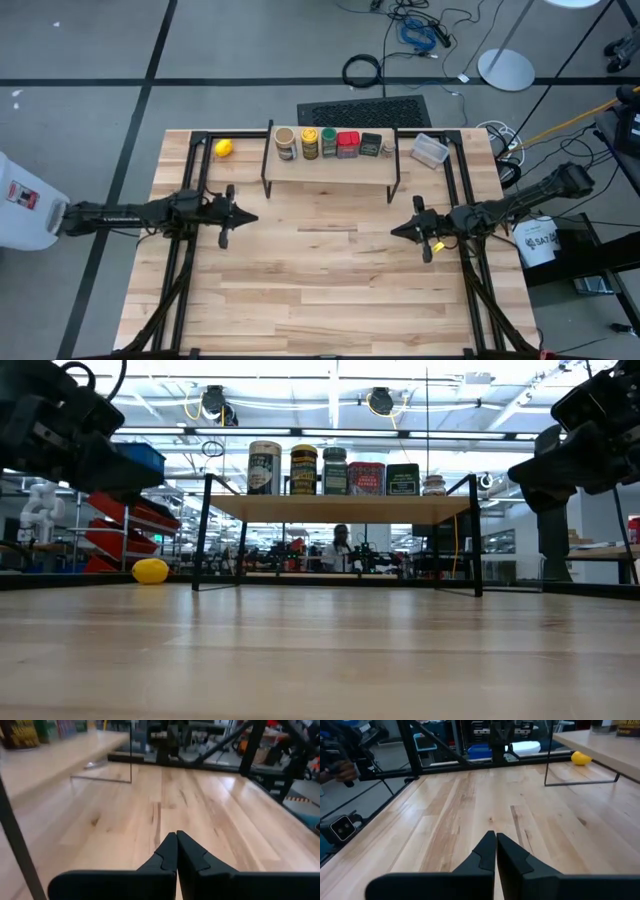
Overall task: Shelf spices
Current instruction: Return to Home Position
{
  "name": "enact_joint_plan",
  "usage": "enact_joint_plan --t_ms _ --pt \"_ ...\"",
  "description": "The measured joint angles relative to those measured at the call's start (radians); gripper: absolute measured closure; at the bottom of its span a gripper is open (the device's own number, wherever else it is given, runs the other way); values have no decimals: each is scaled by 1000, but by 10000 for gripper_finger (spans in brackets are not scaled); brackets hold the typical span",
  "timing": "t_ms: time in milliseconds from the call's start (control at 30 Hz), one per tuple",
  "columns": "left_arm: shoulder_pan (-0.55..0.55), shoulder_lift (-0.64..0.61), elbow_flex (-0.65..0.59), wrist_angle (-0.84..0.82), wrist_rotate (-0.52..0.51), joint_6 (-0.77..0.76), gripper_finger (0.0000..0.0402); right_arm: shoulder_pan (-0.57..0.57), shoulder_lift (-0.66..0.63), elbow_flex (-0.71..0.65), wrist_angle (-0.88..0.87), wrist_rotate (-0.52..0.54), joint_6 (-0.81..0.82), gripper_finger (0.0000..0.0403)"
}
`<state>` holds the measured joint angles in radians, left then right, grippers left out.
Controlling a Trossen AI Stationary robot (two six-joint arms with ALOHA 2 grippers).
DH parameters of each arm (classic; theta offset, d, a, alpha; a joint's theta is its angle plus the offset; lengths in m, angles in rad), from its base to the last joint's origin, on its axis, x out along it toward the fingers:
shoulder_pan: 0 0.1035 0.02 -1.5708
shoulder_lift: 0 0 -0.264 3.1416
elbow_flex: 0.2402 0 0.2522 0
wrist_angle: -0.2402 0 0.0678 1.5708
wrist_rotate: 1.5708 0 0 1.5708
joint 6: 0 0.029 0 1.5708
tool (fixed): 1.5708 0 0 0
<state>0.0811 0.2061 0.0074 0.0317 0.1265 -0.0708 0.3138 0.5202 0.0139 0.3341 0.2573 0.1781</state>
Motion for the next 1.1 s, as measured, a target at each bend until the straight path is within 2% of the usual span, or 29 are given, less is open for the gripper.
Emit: enact_joint_plan --t_ms 267,500,667,933,1100 --pt "-12 -114 0 -2 -15 -2 401 0 -52 0 -37 29 -1 403" --pt "-71 -125 0 -16 -107 -47 401 0 -79 0 -49 35 2 403" --pt "-121 -126 0 -11 -156 -46 401 0 -90 0 -76 80 10 403" --pt "-162 -125 0 -9 -196 -3 402 0 -120 0 -105 85 5 403" --pt "-162 -128 4 -13 -214 7 402 0 -184 0 -145 89 -6 403"
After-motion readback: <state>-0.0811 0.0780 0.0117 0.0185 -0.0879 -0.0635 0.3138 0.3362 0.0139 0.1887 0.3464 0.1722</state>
